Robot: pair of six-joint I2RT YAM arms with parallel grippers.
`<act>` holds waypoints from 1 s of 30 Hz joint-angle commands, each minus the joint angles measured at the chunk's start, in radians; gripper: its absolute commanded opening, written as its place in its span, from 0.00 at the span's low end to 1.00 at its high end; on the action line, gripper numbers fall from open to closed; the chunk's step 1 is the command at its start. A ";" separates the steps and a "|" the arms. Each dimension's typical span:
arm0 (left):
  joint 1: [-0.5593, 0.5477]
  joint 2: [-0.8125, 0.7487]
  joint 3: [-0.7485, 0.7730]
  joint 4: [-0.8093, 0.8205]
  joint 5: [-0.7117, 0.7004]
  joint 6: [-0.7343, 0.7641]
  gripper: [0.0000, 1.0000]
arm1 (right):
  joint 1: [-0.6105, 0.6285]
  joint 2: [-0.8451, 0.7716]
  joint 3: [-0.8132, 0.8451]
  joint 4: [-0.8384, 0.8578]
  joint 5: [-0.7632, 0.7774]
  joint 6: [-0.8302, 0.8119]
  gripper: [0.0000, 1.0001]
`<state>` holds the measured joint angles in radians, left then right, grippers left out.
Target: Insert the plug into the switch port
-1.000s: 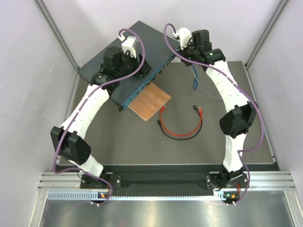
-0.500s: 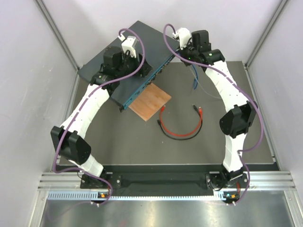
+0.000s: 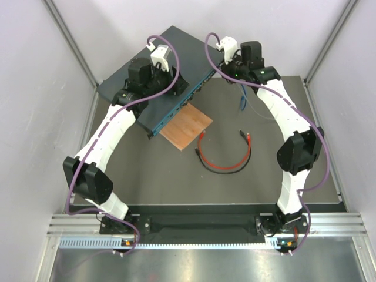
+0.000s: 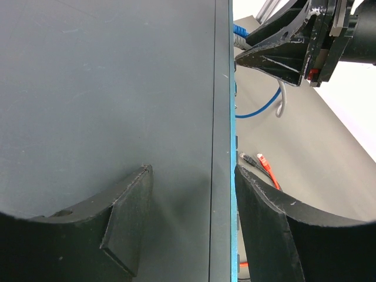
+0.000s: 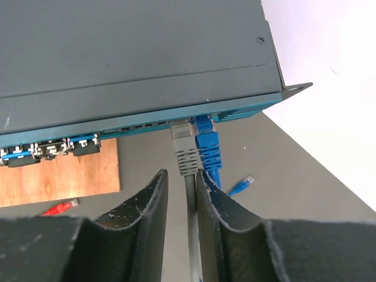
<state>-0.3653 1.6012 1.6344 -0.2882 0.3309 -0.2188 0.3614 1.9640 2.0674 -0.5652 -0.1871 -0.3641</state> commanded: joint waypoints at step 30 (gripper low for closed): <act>0.014 0.032 0.007 -0.026 0.000 -0.025 0.63 | -0.067 -0.185 -0.197 0.107 -0.083 -0.035 0.18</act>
<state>-0.3607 1.6020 1.6344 -0.2859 0.3359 -0.2359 0.3042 1.8317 1.8767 -0.4953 -0.2531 -0.3904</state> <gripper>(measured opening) 0.631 0.188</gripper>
